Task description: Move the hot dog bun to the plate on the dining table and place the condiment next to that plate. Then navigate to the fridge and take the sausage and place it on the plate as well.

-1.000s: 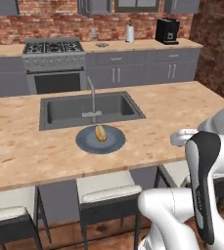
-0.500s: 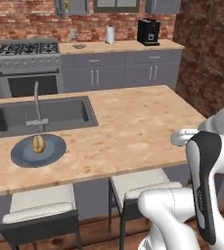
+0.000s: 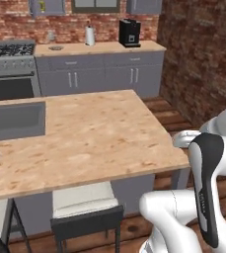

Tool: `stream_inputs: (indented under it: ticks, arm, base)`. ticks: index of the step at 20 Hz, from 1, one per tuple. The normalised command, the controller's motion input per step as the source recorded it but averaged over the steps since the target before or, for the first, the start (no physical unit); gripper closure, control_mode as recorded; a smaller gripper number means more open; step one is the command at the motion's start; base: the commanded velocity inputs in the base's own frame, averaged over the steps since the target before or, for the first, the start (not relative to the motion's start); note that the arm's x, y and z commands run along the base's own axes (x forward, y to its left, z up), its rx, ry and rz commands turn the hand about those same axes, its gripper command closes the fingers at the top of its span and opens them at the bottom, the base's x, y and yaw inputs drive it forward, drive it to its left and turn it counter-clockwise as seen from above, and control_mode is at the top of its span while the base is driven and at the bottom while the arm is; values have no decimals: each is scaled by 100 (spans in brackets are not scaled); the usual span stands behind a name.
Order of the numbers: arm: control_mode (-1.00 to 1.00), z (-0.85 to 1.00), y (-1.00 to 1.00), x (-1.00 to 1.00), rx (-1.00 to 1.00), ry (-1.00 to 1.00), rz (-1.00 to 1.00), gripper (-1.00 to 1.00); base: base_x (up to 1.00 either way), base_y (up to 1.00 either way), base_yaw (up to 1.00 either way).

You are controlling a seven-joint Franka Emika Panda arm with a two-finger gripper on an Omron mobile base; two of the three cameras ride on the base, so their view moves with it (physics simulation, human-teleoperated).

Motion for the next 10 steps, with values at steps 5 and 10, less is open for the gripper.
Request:
stream_inputs:
  ticks: [5, 10]
  arm:
    - [100, 0, 0, 0, 0, 0, 0, -100]
    - [100, 0, 0, 0, 0, 0, 0, -100]
  base:
    - [42, -100, 0]
    - [54, -100, 0]
